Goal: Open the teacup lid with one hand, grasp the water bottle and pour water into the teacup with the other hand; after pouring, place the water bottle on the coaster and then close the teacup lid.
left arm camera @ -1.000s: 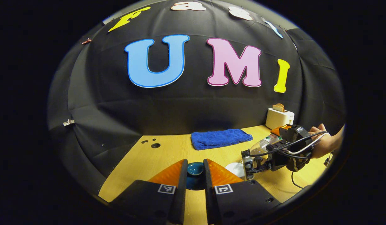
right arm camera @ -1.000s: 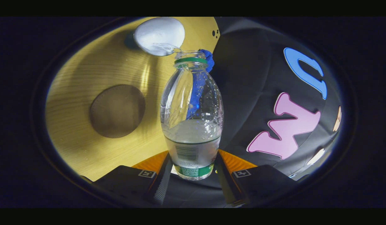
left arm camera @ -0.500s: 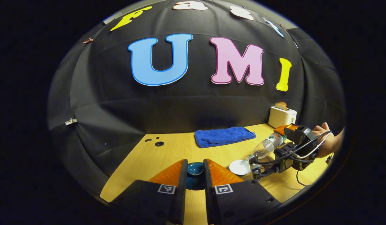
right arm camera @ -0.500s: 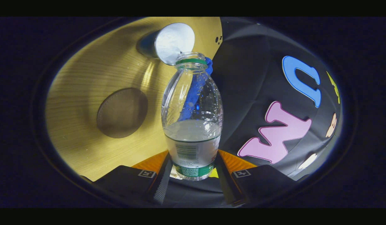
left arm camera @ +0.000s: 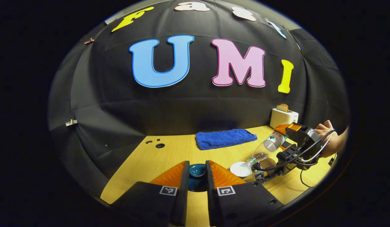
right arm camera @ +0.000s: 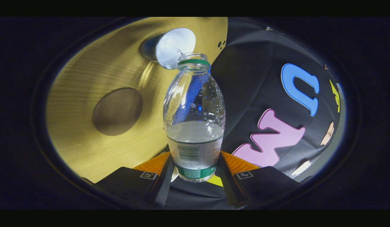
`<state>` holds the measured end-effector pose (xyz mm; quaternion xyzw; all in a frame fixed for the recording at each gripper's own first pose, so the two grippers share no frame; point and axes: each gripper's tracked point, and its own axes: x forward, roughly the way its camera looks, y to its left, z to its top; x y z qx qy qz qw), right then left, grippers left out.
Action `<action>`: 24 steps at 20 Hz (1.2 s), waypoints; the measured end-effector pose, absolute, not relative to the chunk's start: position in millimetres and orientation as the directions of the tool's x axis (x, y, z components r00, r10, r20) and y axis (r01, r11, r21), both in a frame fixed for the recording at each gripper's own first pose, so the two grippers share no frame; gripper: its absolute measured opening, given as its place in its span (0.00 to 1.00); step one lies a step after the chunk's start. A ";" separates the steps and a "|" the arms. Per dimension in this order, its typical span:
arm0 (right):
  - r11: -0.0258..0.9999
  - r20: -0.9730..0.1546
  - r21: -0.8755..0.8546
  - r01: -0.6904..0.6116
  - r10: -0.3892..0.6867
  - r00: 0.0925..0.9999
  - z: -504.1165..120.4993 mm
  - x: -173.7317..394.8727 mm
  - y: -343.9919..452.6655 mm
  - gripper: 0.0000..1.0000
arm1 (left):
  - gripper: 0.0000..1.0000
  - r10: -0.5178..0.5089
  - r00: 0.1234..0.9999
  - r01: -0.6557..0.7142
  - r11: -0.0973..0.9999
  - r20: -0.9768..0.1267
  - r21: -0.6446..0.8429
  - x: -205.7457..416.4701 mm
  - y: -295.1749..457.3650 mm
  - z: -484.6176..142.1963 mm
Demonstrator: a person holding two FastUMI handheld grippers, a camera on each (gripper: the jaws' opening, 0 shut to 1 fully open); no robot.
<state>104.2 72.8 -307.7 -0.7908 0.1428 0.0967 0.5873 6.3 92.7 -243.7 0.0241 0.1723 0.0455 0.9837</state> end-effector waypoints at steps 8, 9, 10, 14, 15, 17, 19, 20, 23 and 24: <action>-0.326 -0.281 -0.902 -0.284 -0.058 0.958 -293.4 105.6 82.8 0.74 | 0.31 0.085 0.942 -0.065 0.995 -0.325 0.072 3.0 88.8 -237.9; -0.332 -0.275 -0.902 -0.277 -0.055 0.960 -291.7 105.5 83.8 0.74 | 0.31 0.084 0.943 -0.064 0.995 -0.322 0.070 3.5 88.2 -238.4; -0.337 -0.270 -0.902 -0.271 -0.051 0.961 -290.6 105.5 84.8 0.74 | 0.27 0.082 0.944 -0.063 0.996 -0.320 0.068 3.9 87.8 -237.1; -0.370 -0.243 -0.898 -0.237 -0.032 0.969 -274.5 113.5 89.6 0.74 | 0.31 0.061 0.949 -0.046 0.997 -0.311 0.057 5.6 84.9 -236.9; -0.377 -0.240 -0.896 -0.234 -0.031 0.970 -271.8 114.3 89.0 0.74 | 0.31 0.055 0.950 -0.040 0.998 -0.308 0.055 6.3 84.5 -237.5; -0.389 -0.233 -0.893 -0.225 -0.026 0.972 -270.3 113.4 89.7 0.74 | 0.31 0.045 0.951 -0.031 0.998 -0.305 0.049 8.5 83.3 -238.1; -0.404 -0.230 -0.889 -0.218 -0.018 0.973 -269.0 112.4 91.0 0.74 | 0.31 0.033 0.954 -0.023 0.999 -0.297 0.038 11.7 81.6 -237.6; -0.411 -0.227 -0.886 -0.214 -0.016 0.974 -268.3 112.0 90.3 0.74 | 0.31 0.029 0.955 -0.020 0.999 -0.295 0.033 11.9 80.9 -238.1; -0.428 -0.220 -0.881 -0.202 -0.008 0.976 -265.7 113.5 92.6 0.74 | 0.31 0.022 0.957 -0.017 1.000 -0.290 0.019 13.7 79.9 -239.2; -0.427 -0.217 -0.882 -0.199 -0.007 0.976 -265.0 113.9 92.8 0.74 | 0.31 0.022 0.957 -0.018 1.000 -0.288 0.017 14.0 80.1 -239.0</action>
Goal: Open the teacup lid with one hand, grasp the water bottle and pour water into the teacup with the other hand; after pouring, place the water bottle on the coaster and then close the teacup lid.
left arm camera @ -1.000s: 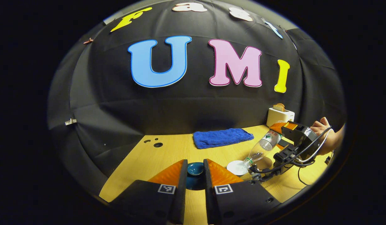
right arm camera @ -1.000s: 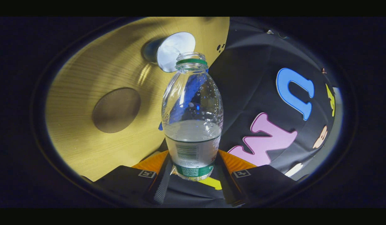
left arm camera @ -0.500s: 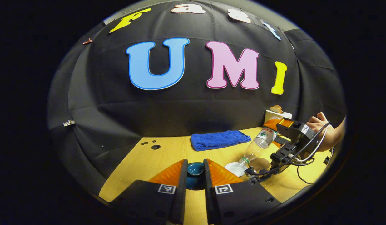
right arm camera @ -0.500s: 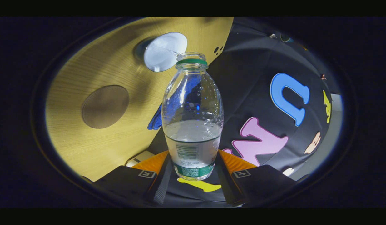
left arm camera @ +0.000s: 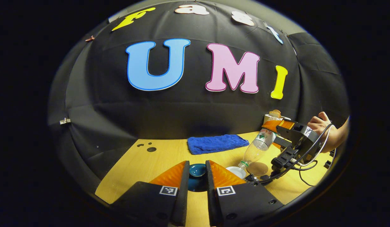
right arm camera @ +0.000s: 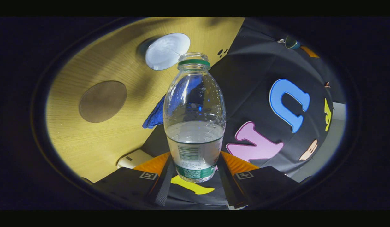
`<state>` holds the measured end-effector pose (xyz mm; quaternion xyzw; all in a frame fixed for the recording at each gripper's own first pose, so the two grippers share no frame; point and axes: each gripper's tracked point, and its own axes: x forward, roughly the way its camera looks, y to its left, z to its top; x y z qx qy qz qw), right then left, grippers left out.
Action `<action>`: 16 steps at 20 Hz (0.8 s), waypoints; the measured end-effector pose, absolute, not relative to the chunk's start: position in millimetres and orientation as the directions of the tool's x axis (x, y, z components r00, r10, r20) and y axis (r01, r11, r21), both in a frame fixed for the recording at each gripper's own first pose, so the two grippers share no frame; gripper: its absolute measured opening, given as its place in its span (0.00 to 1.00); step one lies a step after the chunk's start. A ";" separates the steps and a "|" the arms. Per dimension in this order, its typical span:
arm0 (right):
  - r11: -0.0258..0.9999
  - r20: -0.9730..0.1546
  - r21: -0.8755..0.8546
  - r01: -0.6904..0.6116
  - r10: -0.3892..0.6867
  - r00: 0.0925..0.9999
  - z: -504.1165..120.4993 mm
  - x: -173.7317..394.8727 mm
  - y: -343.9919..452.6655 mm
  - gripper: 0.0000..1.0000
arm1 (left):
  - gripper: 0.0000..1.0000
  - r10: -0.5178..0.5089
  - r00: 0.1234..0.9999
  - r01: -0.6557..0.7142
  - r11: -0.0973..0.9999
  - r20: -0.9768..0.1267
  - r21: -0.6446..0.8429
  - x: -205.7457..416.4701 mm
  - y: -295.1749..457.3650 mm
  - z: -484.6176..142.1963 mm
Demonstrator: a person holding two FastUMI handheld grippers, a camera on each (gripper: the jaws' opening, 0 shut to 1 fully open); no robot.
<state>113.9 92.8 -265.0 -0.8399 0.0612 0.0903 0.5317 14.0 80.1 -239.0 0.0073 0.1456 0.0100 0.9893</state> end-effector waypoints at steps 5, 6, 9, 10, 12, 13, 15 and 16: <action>-0.406 -0.232 -0.888 -0.218 -0.015 0.973 -267.1 113.8 91.9 0.74 | 0.31 0.036 0.957 -0.032 0.999 -0.288 0.017 13.2 86.4 -239.6; -0.375 -0.237 -0.899 -0.228 -0.024 0.971 -269.7 113.0 89.9 0.74 | 0.31 0.041 0.956 -0.037 0.999 -0.290 0.020 12.9 87.9 -239.1; -0.232 -0.269 -0.933 -0.276 -0.064 0.961 -278.6 105.0 82.7 0.73 | 0.31 0.058 0.952 -0.052 0.998 -0.300 0.026 8.5 92.9 -241.0; -0.190 -0.278 -0.939 -0.286 -0.070 0.958 -277.8 101.7 83.1 0.74 | 0.31 0.063 0.950 -0.057 0.998 -0.306 0.027 8.4 94.2 -242.0; -0.058 -0.318 -0.945 -0.323 -0.081 0.945 -286.0 98.7 82.9 0.74 | 0.31 0.074 0.946 -0.066 0.997 -0.317 0.035 6.4 96.6 -242.7; 0.008 -0.340 -0.940 -0.341 -0.088 0.936 -290.5 95.5 79.8 0.74 | 0.31 0.078 0.944 -0.068 0.997 -0.320 0.042 5.5 97.4 -243.9; 0.165 -0.388 -0.914 -0.371 -0.085 0.918 -300.7 87.6 82.1 0.75 | 0.31 0.083 0.942 -0.071 0.996 -0.326 0.049 3.8 97.6 -241.8; 0.247 -0.410 -0.892 -0.379 -0.083 0.909 -305.4 83.3 82.5 0.75 | 0.31 0.085 0.940 -0.073 0.996 -0.330 0.048 3.6 96.8 -240.4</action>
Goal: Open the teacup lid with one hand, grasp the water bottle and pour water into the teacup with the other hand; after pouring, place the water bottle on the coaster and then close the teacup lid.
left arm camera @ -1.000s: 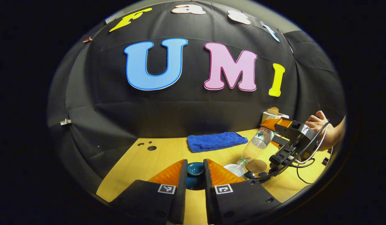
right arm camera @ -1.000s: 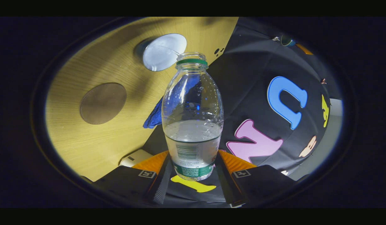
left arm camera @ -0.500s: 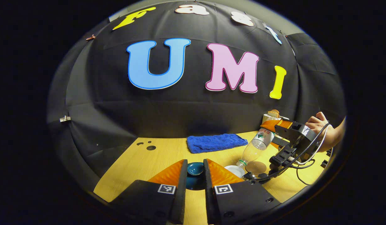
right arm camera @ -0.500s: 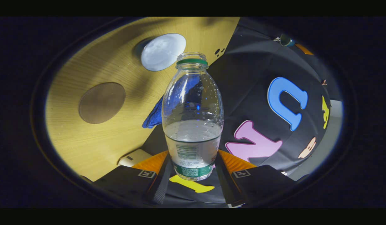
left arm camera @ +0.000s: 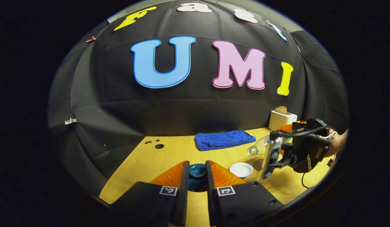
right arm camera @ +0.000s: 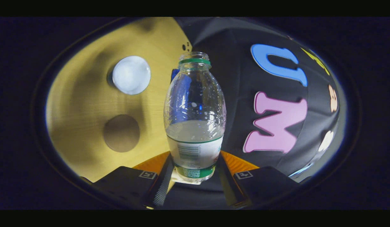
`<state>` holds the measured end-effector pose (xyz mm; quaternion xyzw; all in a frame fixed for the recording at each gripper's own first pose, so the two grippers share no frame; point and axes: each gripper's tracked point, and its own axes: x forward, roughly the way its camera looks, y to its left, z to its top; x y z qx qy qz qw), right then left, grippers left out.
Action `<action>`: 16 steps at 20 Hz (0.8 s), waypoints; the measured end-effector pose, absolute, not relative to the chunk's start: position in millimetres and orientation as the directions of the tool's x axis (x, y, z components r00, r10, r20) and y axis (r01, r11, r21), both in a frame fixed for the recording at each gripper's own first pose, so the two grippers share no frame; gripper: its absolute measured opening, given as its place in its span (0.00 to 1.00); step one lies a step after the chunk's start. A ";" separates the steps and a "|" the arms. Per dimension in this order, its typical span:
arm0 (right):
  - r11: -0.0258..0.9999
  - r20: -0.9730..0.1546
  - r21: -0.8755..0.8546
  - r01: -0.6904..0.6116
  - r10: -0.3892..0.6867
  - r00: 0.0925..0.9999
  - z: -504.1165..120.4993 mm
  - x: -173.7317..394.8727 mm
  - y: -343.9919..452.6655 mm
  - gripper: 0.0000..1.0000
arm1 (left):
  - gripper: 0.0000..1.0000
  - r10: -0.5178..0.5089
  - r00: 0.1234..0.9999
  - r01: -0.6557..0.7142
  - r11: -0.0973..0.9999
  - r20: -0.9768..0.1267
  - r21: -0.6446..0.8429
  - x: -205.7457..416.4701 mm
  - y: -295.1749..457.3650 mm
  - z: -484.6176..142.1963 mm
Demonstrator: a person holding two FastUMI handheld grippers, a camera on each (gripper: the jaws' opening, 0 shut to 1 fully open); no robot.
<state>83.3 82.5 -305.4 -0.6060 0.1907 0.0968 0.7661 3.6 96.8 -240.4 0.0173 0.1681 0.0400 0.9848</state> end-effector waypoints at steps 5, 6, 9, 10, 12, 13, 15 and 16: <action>0.626 -0.454 -0.688 -0.367 0.023 0.891 -310.3 72.7 98.6 0.75 | 0.31 0.081 0.936 -0.072 0.997 -0.344 0.039 7.3 87.1 -237.6; 0.701 -0.464 -0.614 -0.363 0.052 0.884 -313.3 72.5 102.6 0.74 | 0.31 0.080 0.935 -0.072 0.997 -0.345 0.037 8.9 84.6 -236.5; 0.836 -0.456 -0.448 -0.316 0.090 0.885 -311.6 68.7 103.3 0.75 | 0.31 0.094 0.936 -0.087 0.996 -0.341 0.035 12.2 79.3 -233.1; 0.867 -0.453 -0.392 -0.307 0.108 0.885 -312.9 68.0 104.4 0.75 | 0.31 0.096 0.935 -0.091 0.995 -0.340 0.031 13.1 75.8 -232.4; 0.920 -0.440 -0.258 -0.294 0.159 0.884 -312.4 68.7 111.0 0.75 | 0.31 0.096 0.935 -0.093 0.995 -0.342 0.026 15.7 69.3 -234.2; 0.939 -0.428 -0.196 -0.284 0.179 0.886 -311.9 73.0 111.2 0.75 | 0.31 0.096 0.934 -0.093 0.995 -0.344 0.025 15.7 65.7 -235.6; 0.957 -0.412 -0.092 -0.274 0.214 0.886 -313.2 72.5 113.2 0.75 | 0.31 0.094 0.934 -0.093 0.995 -0.346 0.019 17.0 59.3 -237.1; 0.962 -0.407 -0.048 -0.269 0.227 0.885 -314.0 73.3 114.0 0.75 | 0.27 0.091 0.933 -0.093 0.996 -0.349 0.012 17.8 56.2 -238.6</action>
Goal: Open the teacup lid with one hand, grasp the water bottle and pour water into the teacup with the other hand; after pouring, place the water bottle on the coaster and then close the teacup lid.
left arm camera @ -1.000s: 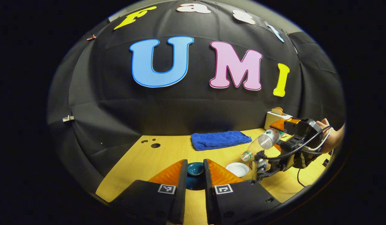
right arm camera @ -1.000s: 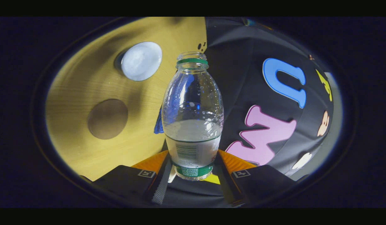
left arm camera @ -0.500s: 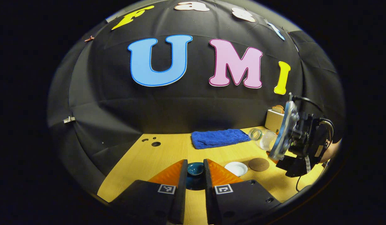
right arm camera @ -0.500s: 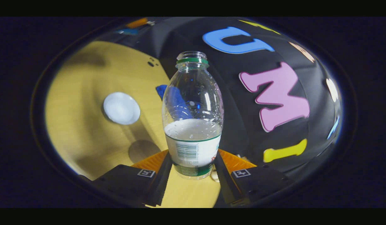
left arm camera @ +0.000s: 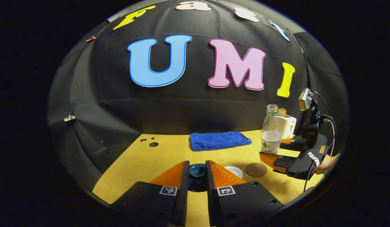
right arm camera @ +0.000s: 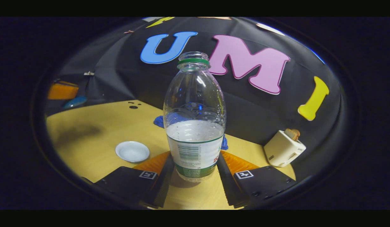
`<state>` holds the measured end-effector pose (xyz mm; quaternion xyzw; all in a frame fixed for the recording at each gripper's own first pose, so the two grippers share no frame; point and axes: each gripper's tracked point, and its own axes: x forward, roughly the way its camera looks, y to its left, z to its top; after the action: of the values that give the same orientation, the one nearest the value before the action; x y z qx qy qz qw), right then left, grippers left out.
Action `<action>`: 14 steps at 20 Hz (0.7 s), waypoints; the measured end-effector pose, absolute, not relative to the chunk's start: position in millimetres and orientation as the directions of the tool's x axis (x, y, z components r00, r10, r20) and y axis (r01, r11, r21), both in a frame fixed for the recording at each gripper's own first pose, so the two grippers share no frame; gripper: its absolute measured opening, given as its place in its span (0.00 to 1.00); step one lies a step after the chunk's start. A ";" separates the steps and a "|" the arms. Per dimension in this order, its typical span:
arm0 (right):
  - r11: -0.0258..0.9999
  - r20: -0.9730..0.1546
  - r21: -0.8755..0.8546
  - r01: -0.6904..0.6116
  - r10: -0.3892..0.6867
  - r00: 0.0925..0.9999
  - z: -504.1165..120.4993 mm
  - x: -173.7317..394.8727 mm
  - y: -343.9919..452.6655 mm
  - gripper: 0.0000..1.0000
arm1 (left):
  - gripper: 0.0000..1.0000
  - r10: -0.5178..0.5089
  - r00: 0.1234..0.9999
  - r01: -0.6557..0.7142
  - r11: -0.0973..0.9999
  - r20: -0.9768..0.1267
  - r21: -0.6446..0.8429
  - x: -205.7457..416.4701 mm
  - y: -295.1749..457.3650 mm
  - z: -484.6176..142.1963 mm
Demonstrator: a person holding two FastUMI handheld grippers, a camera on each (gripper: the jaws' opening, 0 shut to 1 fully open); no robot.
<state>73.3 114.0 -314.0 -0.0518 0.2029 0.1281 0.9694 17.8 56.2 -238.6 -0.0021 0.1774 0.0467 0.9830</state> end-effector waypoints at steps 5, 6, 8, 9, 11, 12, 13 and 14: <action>0.962 -0.409 0.112 -0.251 0.274 0.870 -330.4 78.5 119.6 0.75 | 0.31 0.083 0.929 -0.087 0.996 -0.361 0.005 23.4 47.2 -247.6; 0.963 -0.410 0.124 -0.241 0.271 0.871 -336.6 80.9 118.7 0.75 | 0.31 0.084 0.928 -0.087 0.996 -0.363 0.008 24.8 46.4 -248.9; 0.964 -0.418 0.140 -0.224 0.263 0.869 -349.0 83.8 117.0 0.75 | 0.31 0.083 0.927 -0.085 0.996 -0.366 0.011 26.8 45.6 -250.5; 0.964 -0.418 0.149 -0.218 0.261 0.870 -352.4 85.7 116.5 0.75 | 0.31 0.082 0.926 -0.083 0.996 -0.367 0.013 27.8 45.5 -251.6; 0.965 -0.425 0.157 -0.209 0.257 0.868 -359.9 86.9 115.5 0.75 | 0.31 0.079 0.925 -0.077 0.997 -0.371 0.020 29.7 45.0 -254.0; 0.966 -0.430 0.161 -0.204 0.255 0.866 -363.1 86.9 115.0 0.75 | 0.31 0.077 0.925 -0.074 0.997 -0.372 0.022 30.8 45.0 -254.5; 0.966 -0.435 0.166 -0.199 0.253 0.864 -365.9 86.6 115.5 0.75 | 0.31 0.074 0.924 -0.070 0.997 -0.374 0.024 32.9 44.8 -255.0; 0.967 -0.439 0.167 -0.193 0.248 0.863 -368.4 85.6 114.7 0.75 | 0.31 0.073 0.924 -0.068 0.997 -0.375 0.026 34.1 45.0 -255.8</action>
<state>85.6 114.7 -368.4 0.0589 0.2350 0.1144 0.9634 34.1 45.0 -255.8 0.0064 0.1914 0.0357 0.9808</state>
